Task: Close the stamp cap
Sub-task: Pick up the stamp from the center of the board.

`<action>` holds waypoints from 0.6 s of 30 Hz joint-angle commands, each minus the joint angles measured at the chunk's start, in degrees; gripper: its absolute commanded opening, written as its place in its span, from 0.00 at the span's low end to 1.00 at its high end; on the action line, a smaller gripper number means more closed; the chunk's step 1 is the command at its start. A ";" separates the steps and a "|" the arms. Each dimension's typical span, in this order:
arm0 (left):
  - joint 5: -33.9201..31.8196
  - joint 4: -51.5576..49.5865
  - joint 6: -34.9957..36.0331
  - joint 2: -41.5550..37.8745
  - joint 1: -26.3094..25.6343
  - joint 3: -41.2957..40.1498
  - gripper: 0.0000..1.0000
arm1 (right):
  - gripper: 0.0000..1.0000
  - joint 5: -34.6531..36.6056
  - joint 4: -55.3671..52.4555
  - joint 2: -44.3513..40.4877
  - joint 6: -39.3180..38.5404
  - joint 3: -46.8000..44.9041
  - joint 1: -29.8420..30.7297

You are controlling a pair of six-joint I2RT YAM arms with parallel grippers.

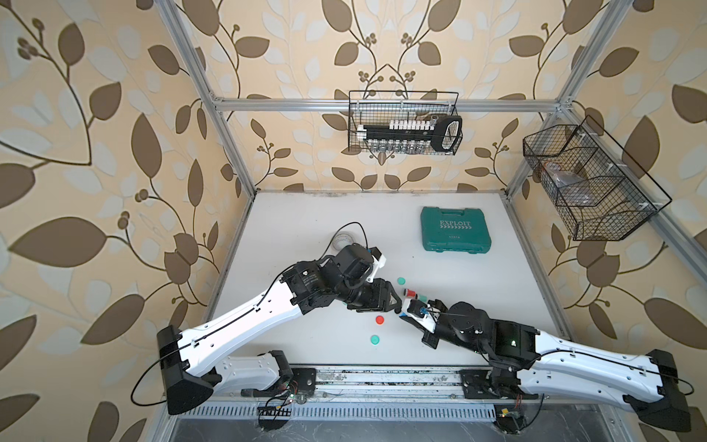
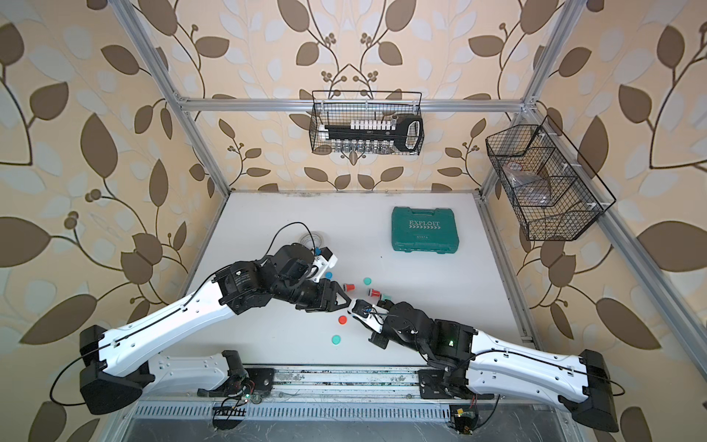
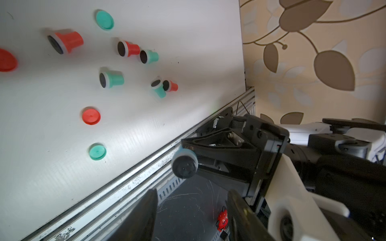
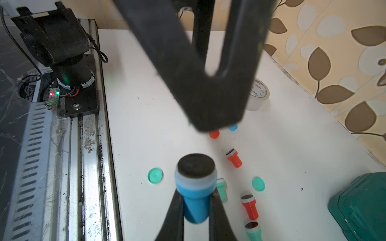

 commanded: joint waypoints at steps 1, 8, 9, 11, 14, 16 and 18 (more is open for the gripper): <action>0.33 0.21 -1.01 0.46 -0.76 2.31 0.52 | 0.10 -1.44 1.32 0.15 -0.47 1.34 0.41; -0.85 0.16 -3.14 -0.58 -0.92 0.49 0.52 | 0.08 -1.90 2.88 -0.73 0.36 1.08 0.41; -1.32 0.32 -3.58 -0.59 -0.92 0.10 0.52 | 0.08 -2.04 3.22 -1.05 0.66 0.95 0.41; -0.77 1.10 -4.15 -0.23 -0.92 -0.56 0.52 | 0.08 -2.88 4.03 -1.48 1.02 0.64 0.41; -0.20 1.48 -4.61 0.62 -1.40 -0.53 0.51 | 0.08 -4.00 4.53 -1.77 1.64 0.60 0.41; -0.21 1.86 -4.55 0.89 -1.66 -0.46 0.51 | 0.08 -4.23 4.54 -1.96 1.90 0.68 0.41; -0.27 2.01 -4.53 1.08 -1.78 -0.31 0.49 | 0.08 -4.26 4.61 -2.09 2.04 0.73 0.39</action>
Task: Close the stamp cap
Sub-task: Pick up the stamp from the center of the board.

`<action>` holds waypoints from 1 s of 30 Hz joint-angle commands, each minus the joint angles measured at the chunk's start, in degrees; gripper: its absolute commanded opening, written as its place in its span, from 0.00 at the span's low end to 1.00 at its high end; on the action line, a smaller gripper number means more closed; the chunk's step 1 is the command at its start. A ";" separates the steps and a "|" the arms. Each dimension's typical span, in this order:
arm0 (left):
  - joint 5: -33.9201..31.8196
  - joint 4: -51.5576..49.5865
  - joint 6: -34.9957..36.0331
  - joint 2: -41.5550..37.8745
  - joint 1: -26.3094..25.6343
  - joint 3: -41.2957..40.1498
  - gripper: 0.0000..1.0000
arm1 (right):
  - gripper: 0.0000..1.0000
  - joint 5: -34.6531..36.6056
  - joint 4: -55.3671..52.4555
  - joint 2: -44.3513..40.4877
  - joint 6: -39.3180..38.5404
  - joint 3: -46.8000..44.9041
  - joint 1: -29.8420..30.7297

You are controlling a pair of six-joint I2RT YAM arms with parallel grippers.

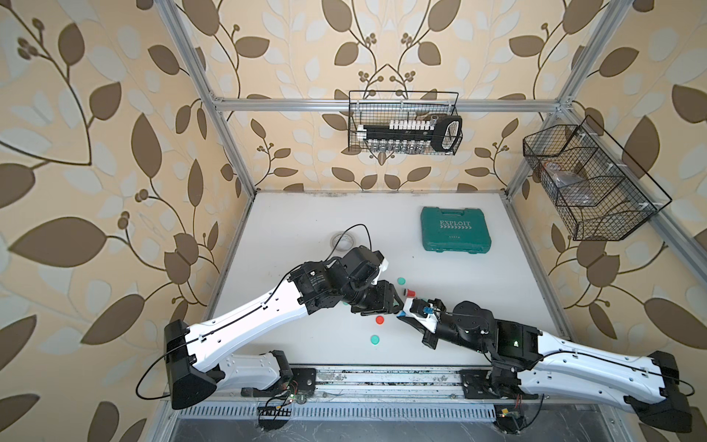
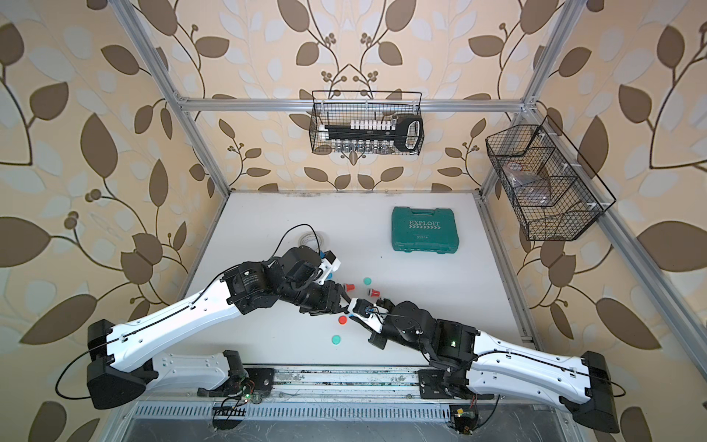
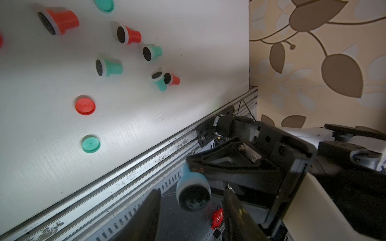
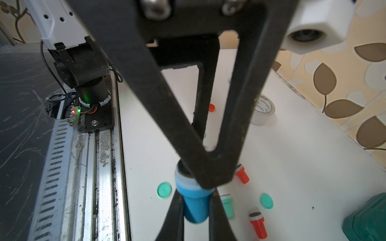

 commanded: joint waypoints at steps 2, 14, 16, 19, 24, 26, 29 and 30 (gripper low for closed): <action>0.15 1.92 -0.48 0.31 -0.88 0.20 0.47 | 0.08 -1.21 1.21 -0.87 1.21 0.68 0.39; 1.35 2.70 -0.92 2.07 -1.87 0.29 0.39 | 0.08 0.84 0.81 -2.67 1.69 0.25 0.39; 1.55 2.95 -0.92 2.31 -1.96 0.46 0.35 | 0.08 0.91 0.76 -2.91 1.78 0.08 0.39; 1.63 3.02 -0.92 2.60 -2.02 0.79 0.28 | 0.09 1.16 0.58 -3.33 1.96 -0.12 0.36; 1.40 2.70 -0.92 2.69 -2.22 0.89 0.29 | 0.09 2.76 -0.12 -3.72 2.26 -0.27 0.37; 1.19 2.39 -1.05 2.52 -2.31 0.99 0.33 | 0.08 3.63 -0.53 -3.86 2.35 -0.06 0.39; 1.01 2.32 -1.19 2.14 -2.37 1.12 0.31 | 0.09 4.57 -1.06 -4.18 2.53 0.06 0.35; 1.00 2.23 -1.19 2.07 -2.39 1.25 0.29 | 0.09 4.79 -1.15 -4.22 2.58 0.09 0.35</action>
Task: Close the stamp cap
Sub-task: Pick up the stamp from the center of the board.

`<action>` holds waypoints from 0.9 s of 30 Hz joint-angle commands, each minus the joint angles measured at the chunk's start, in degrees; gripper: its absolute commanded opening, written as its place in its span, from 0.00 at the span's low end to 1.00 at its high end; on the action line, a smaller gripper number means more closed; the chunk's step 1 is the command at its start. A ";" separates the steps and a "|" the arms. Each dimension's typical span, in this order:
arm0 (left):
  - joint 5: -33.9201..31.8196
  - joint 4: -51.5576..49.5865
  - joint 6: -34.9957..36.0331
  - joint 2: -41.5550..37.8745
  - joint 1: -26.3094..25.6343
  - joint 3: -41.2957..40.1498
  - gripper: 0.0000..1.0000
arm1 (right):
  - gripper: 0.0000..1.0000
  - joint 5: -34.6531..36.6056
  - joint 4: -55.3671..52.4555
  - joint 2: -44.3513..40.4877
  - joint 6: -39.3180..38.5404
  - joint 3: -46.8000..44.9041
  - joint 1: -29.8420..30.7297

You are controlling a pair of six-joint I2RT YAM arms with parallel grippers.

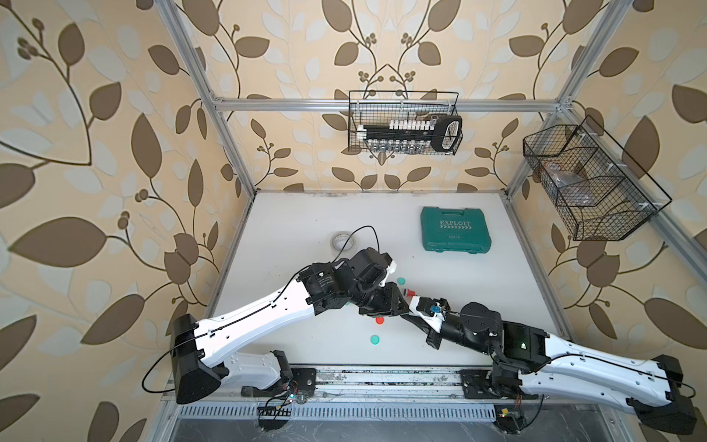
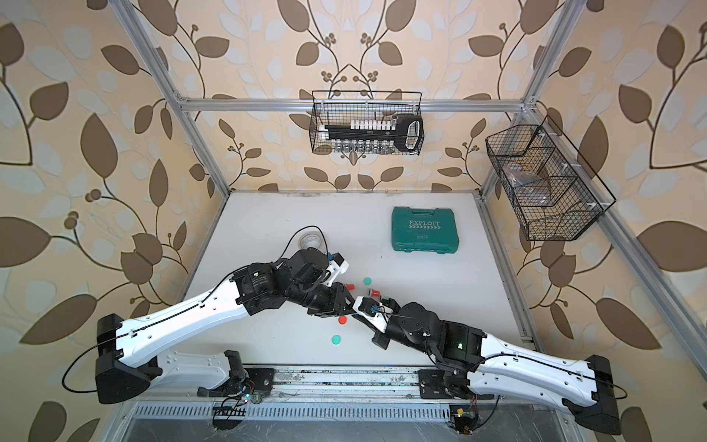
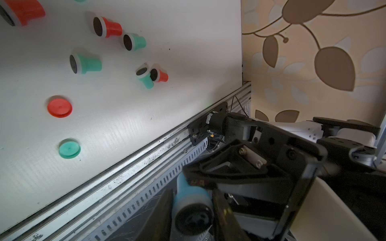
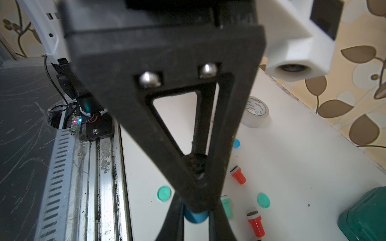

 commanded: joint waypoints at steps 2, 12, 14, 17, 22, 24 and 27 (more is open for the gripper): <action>-0.03 -1.72 0.19 -0.14 -0.58 1.42 0.26 | 0.09 3.14 -0.30 -0.92 0.82 0.33 0.08; 0.50 -1.54 -0.01 -0.72 -0.92 2.26 0.14 | 0.27 4.12 -1.82 -1.27 2.10 1.55 0.13; 0.59 -1.18 0.08 -1.48 -0.95 2.91 0.13 | 0.34 4.59 -2.54 -2.33 3.02 2.42 0.13; 0.97 -0.35 -0.09 -3.16 -0.92 4.72 0.13 | 0.41 4.46 -2.67 -5.19 3.74 3.70 0.13; 2.26 1.76 -0.44 -6.88 -0.87 10.06 0.12 | 0.46 3.19 -1.41 -11.94 2.87 6.69 0.13; 2.26 2.59 -0.87 -8.19 -0.88 11.54 0.12 | 0.52 1.55 0.20 -14.53 2.47 7.48 0.13; 3.37 3.33 -2.08 -9.14 -0.90 14.45 0.11 | 0.62 -0.11 3.24 -17.35 2.44 8.50 0.13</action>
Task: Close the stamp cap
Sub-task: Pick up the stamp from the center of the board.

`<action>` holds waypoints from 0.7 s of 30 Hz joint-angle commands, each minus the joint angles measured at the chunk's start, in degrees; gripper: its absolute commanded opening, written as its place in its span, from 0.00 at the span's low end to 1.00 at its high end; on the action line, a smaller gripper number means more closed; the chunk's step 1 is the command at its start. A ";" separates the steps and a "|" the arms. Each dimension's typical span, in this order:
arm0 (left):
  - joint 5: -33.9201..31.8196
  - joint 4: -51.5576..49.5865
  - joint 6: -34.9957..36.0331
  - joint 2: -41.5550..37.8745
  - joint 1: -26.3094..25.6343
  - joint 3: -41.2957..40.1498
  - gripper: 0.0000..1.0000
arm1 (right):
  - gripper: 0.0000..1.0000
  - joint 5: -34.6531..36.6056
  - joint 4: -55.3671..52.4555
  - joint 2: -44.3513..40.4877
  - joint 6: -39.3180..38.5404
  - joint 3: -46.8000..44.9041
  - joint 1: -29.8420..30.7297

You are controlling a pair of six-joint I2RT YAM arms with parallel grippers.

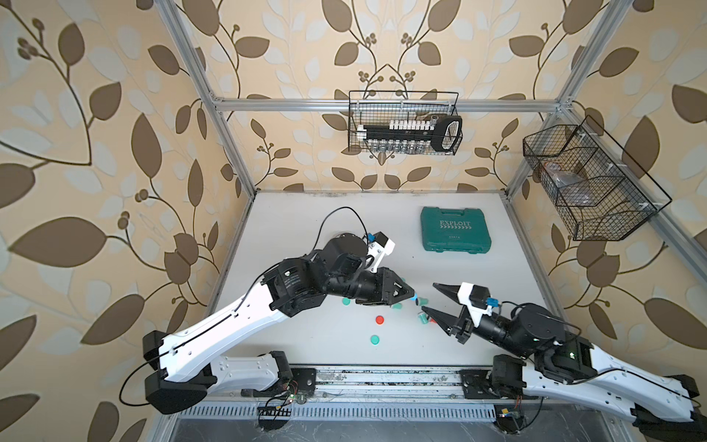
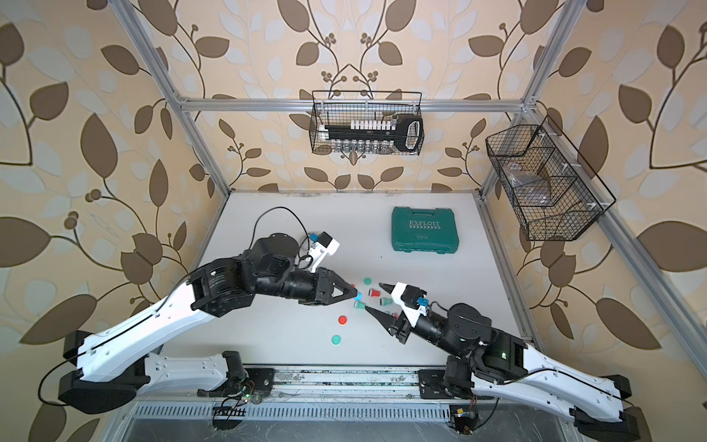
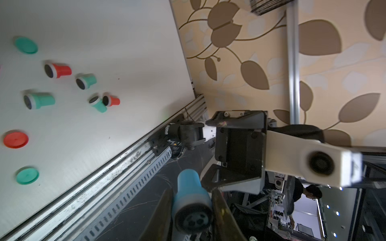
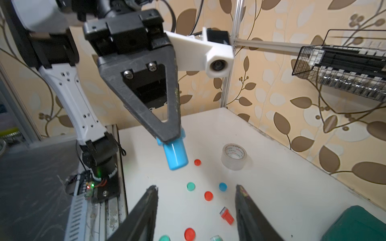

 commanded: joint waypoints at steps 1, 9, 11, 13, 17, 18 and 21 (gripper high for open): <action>3.30 3.54 -1.67 -1.92 -0.50 3.87 0.11 | 0.62 -2.57 4.43 -2.47 -0.04 2.25 0.04; 6.59 11.34 -6.84 -2.90 -0.54 5.08 0.09 | 0.61 -10.71 12.57 1.58 -2.08 7.77 0.04; 6.75 12.28 -7.34 -2.99 -0.53 5.33 0.09 | 0.60 -13.37 12.74 4.65 -2.38 10.17 0.04; 7.28 13.25 -7.86 -2.91 -0.56 5.27 0.09 | 0.58 -16.15 13.13 7.80 -2.84 12.51 0.03; 9.25 15.11 -8.53 -2.48 -0.52 5.10 0.09 | 0.54 -17.30 15.25 11.87 -3.01 14.56 0.03; 9.77 15.43 -8.62 -2.46 -0.45 5.11 0.09 | 0.53 -17.21 16.18 12.39 -3.10 14.65 0.04; 10.83 16.33 -8.62 -2.46 -0.47 4.83 0.09 | 0.51 -16.34 17.71 13.42 -3.42 14.66 0.04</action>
